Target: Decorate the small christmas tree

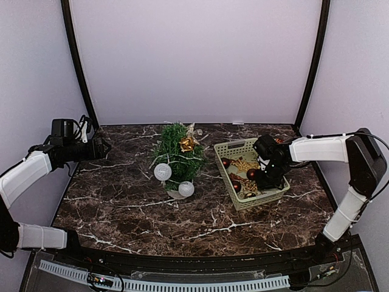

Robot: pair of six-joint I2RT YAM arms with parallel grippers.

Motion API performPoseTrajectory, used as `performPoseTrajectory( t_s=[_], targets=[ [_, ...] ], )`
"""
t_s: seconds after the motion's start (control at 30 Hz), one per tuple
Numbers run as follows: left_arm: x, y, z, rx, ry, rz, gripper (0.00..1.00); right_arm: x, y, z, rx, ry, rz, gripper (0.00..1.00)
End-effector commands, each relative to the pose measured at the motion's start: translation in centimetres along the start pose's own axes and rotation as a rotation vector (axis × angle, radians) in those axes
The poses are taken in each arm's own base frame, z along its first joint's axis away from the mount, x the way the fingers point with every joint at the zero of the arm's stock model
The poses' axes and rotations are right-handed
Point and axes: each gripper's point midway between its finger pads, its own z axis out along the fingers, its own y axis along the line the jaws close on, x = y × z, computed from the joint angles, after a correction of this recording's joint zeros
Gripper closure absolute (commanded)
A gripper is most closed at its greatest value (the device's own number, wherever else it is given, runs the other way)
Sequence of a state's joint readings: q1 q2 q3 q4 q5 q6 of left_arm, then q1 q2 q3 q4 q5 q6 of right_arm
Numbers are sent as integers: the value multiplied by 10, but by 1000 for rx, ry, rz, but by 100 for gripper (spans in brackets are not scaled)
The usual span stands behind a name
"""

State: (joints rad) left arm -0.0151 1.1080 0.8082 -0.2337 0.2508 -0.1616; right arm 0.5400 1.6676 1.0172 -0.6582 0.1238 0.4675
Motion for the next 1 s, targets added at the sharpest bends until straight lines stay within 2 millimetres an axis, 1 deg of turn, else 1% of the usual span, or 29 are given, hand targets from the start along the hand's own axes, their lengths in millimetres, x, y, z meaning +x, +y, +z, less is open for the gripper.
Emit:
performPoseTrajectory(
  t_s=[0.0,0.2,0.4,0.57,0.63,0.73,0.8,0.97],
  targets=[
    [2,0,-1,9,-6,-4,17,-4,7,-2,-25,-15,2,71],
    [1,0,-1,12,-7,-4,17,3,6,9,-23,5,2,76],
    [1,-1,-1,15,-9,-3,17,1,5,8,-17,-5,6,89],
    [1,-1,-1,16,-10,-3,17,3,1,9,1,-2,9,98],
    [1,-1,-1,16,-10,-4,17,2,2,7,-6,-9,13,100],
    [1,-2,-1,18,-10,-4,17,-4,5,-2,-25,-36,23,100],
    [0,-2,-1,20,-11,-4,17,-9,6,-12,-36,-60,33,100],
    [0,-2,-2,20,-13,-3,17,-26,9,-45,-70,-137,56,100]
  ],
)
